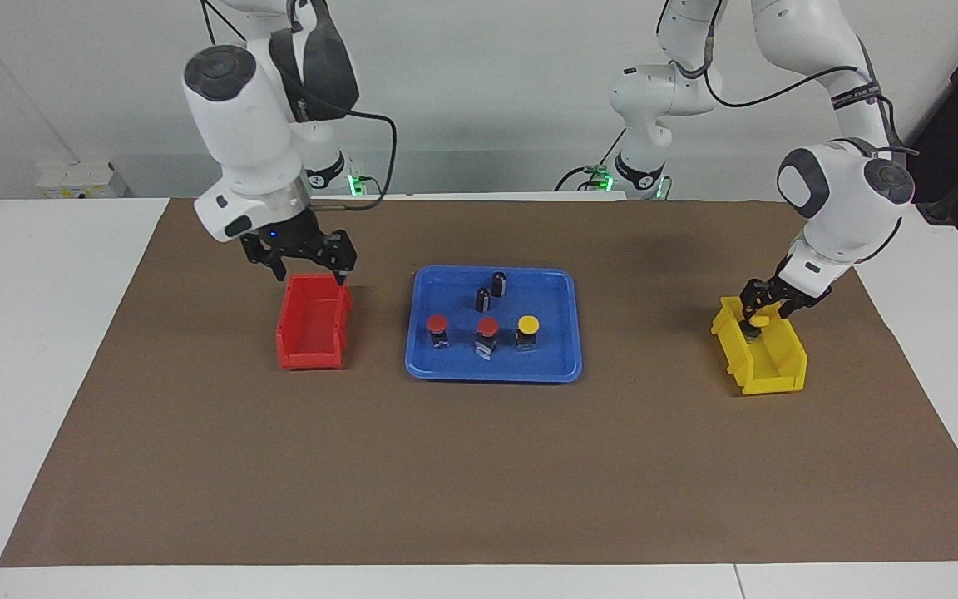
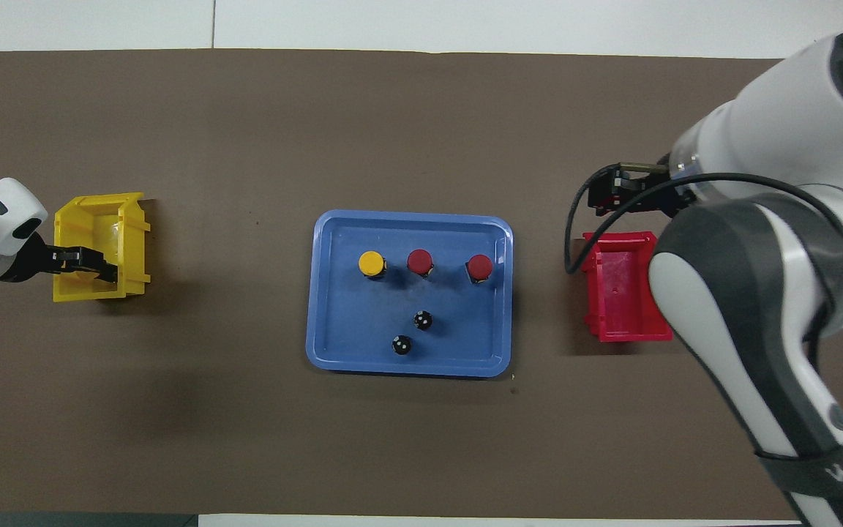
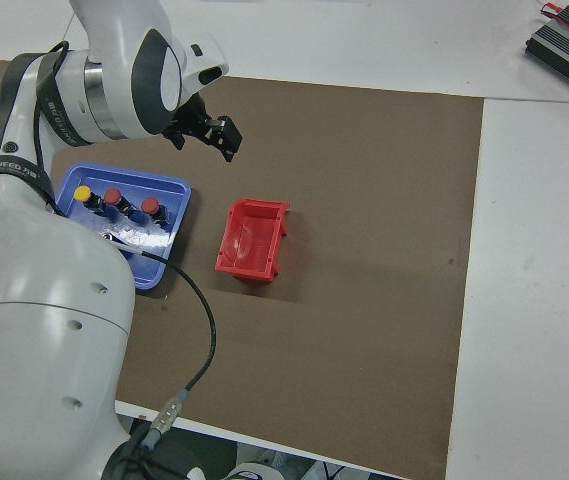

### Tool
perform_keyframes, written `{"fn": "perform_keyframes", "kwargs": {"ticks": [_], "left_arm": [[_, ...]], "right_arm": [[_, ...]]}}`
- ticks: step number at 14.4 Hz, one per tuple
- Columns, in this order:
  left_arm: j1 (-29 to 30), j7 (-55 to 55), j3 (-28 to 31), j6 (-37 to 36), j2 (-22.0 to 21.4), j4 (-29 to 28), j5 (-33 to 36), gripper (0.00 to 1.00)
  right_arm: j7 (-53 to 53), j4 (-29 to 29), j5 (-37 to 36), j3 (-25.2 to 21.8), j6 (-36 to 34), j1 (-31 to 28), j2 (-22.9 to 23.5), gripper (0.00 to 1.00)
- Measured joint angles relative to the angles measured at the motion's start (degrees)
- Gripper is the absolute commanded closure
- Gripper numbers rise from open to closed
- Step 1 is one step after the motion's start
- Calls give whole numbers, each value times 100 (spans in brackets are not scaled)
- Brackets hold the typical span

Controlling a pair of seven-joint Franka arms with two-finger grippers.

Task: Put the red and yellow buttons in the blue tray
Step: 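Release the red button in the tray while the left gripper grasps yellow, then lift the second yellow button out of the holder with the left gripper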

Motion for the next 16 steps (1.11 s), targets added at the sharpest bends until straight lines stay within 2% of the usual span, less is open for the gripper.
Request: {"fn": "perform_keyframes", "kwargs": {"ticks": [3,7,8,9,10,11,13,16], "left_arm": [[0,0,0,50,0,-35,0,28],[0,0,-1,235,0,-100,0,42],[0,0,-6,309,2,-150,0,66],[0,0,-12,373,6,-193,0,85],[0,0,-16,413,13,-213,0,93],[0,0,-17,419,14,-213,0,97],[0,0,-16,364,11,-134,0,98],[-10,-5,-34,-611,-16,604,79,98]], "right_arm": [[-692,3,1,-10,-607,-581,-411,0],[-1082,6,-17,-10,-851,-905,-531,0],[-1088,40,-46,-17,-857,-935,-528,0],[-1143,113,-61,-42,-891,-981,-524,0],[-1269,186,-63,-77,-951,-1027,-518,0],[-1399,232,-64,-107,-979,-1063,-511,0],[-1510,270,-68,-127,-983,-1087,-492,0],[-1535,274,-95,-126,-986,-1085,-471,0]]}}
